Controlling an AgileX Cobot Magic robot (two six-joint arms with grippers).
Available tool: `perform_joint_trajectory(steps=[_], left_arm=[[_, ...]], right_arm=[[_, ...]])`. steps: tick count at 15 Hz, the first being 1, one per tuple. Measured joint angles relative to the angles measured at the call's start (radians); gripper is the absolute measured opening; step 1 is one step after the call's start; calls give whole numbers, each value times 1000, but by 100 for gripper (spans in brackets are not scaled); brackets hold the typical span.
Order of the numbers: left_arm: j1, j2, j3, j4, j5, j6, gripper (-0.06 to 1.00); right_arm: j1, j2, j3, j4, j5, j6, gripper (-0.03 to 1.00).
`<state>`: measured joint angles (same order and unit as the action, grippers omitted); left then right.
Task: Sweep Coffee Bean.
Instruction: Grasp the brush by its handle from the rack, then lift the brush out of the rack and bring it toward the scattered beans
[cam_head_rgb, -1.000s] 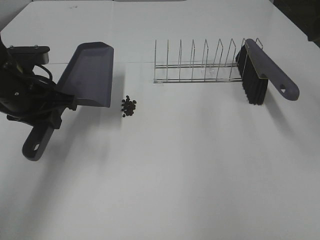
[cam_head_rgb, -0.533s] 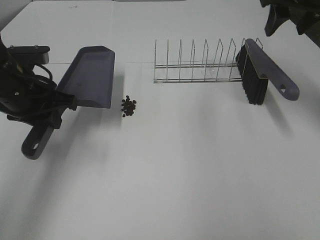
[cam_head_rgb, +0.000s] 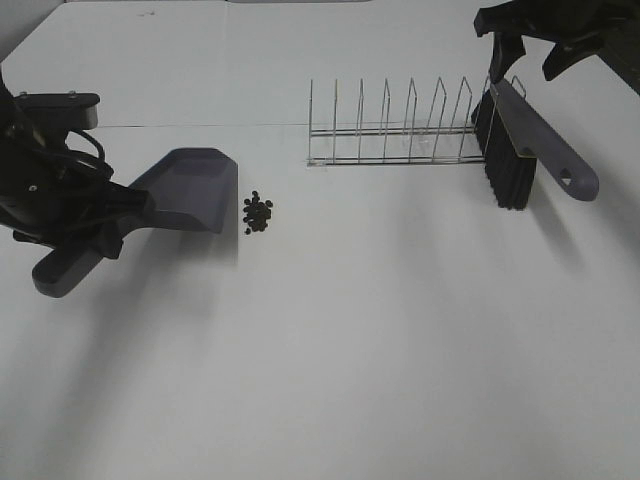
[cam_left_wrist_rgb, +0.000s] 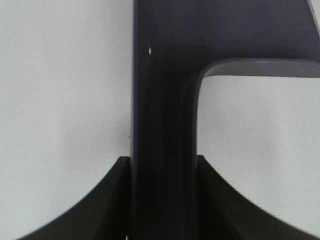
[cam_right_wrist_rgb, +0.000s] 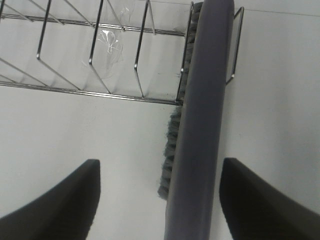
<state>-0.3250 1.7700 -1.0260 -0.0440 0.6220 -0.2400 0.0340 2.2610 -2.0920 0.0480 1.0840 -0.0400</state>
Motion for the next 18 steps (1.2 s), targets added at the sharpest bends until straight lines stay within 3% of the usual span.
perform_joint_trajectory(steps=[8,10,11,18], left_arm=[[0,0,0,0,2,0,31],[0,0,0,0,2,0,31],[0,0,0,0,2,0,31],[0,0,0,0,2,0,31]], right_arm=[[-35,200,-89,-6,-41,-53,54],[-35,214,-89,-8,-60,-53,42],[-35,215,-90,-15,-64,-52,28],[-37,175,-165,-48,4,-15,27]])
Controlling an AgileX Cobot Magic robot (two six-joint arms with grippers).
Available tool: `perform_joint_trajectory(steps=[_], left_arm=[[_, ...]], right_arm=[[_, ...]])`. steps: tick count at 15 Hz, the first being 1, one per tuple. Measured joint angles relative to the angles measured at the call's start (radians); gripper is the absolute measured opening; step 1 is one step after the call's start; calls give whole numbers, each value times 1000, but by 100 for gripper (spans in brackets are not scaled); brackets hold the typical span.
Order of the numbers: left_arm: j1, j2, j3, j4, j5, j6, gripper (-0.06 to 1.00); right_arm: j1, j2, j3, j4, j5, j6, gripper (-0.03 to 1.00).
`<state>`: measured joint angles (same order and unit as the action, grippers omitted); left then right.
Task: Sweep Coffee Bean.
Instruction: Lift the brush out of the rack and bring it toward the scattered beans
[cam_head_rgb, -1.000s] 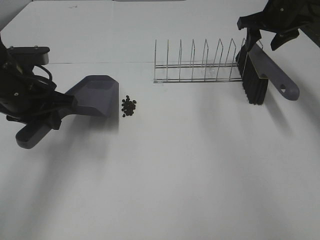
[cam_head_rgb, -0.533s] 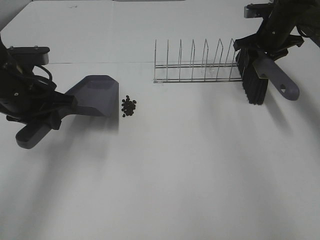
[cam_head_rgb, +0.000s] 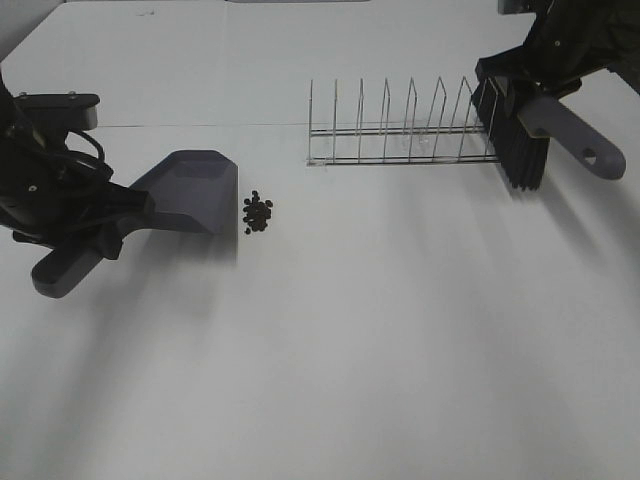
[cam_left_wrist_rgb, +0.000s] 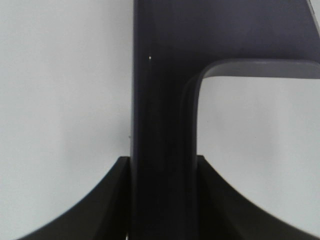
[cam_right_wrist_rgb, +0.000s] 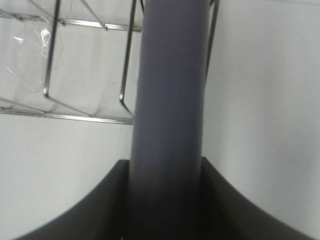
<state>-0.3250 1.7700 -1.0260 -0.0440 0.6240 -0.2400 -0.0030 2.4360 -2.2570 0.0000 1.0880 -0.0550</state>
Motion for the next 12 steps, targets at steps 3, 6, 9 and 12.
perform_joint_trajectory(steps=[3,6,9,12], left_arm=[[0,0,0,0,0,0,31],[0,0,0,0,1,0,31],[0,0,0,0,18,0,31],[0,17,0,-1,52,0,31]], right_arm=[[0,-130,-11,0,78,5,27],[1,-250,-15,-7,135,18,27],[1,-331,-5,-7,138,24,27],[1,-423,102,6,137,25,27]])
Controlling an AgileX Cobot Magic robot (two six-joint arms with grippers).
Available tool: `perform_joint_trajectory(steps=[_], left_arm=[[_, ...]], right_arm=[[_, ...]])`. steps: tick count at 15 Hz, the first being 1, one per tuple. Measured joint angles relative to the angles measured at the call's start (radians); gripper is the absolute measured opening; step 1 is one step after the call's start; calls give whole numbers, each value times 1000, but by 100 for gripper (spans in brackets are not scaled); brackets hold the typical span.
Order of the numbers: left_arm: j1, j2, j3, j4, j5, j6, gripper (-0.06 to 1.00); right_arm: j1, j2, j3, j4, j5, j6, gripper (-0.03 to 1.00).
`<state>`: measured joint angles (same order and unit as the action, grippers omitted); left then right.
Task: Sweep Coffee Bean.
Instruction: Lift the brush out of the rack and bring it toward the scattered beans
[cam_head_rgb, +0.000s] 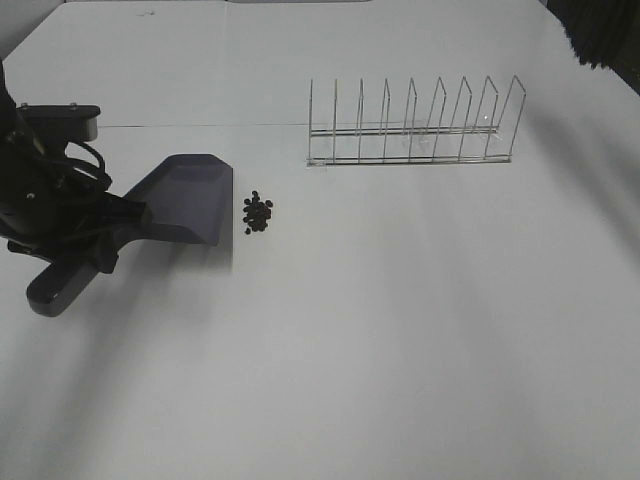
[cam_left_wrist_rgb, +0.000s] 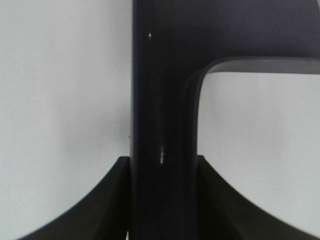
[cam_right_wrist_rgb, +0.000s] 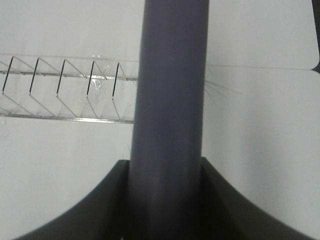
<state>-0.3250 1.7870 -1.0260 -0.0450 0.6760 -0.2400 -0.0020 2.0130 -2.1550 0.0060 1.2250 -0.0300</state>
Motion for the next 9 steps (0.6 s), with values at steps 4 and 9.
perform_joint_trajectory(steps=[4,9], left_arm=[[0,84,0,-32,17,2,31],[0,193,-9,-154,-2,95,31]], right_arm=[[65,-29,269,19,-17,2,27],[264,77,413,-92,-172,147,27]])
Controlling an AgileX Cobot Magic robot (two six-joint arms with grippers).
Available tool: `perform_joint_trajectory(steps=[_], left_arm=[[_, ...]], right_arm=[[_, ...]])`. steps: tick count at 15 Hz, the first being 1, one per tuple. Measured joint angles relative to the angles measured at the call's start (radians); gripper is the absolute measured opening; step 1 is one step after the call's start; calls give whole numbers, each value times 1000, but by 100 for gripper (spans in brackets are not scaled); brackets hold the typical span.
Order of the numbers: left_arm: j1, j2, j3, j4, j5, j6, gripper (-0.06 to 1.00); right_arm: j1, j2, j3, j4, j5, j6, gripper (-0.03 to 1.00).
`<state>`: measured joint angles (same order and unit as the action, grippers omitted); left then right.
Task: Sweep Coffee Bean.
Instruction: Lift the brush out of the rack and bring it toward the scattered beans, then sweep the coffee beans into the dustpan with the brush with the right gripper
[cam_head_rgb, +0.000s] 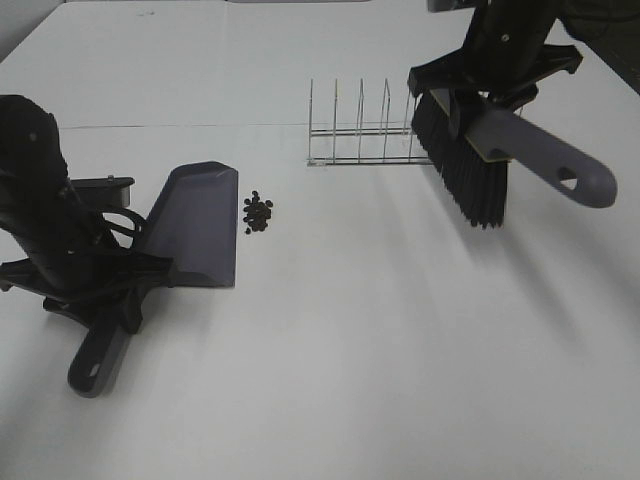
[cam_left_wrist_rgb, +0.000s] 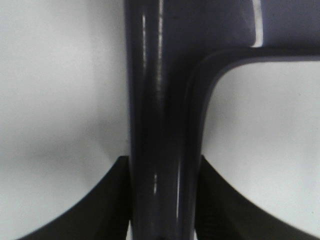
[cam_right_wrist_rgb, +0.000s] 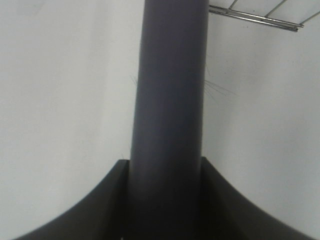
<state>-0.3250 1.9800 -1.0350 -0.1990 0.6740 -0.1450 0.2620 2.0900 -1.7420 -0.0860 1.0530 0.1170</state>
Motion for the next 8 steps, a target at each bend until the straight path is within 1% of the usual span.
perform_joint_trajectory(steps=[2,3,5,7,8], left_arm=[[-2,28,-32,-13,25,6,31],[-5,41,-50,-14,42,6,31],[-9,68,-85,-25,76,6,31],[-9,78,-101,-28,94,6,31],[-9,78,-102,-28,94,6,31]], right_arm=[[44,59,0,-73,-7,34,27],[63,87,0,-84,-10,38,27],[99,145,-14,-80,-14,38,27],[129,205,-90,-67,-6,38,27],[146,236,-138,-55,15,37,27]])
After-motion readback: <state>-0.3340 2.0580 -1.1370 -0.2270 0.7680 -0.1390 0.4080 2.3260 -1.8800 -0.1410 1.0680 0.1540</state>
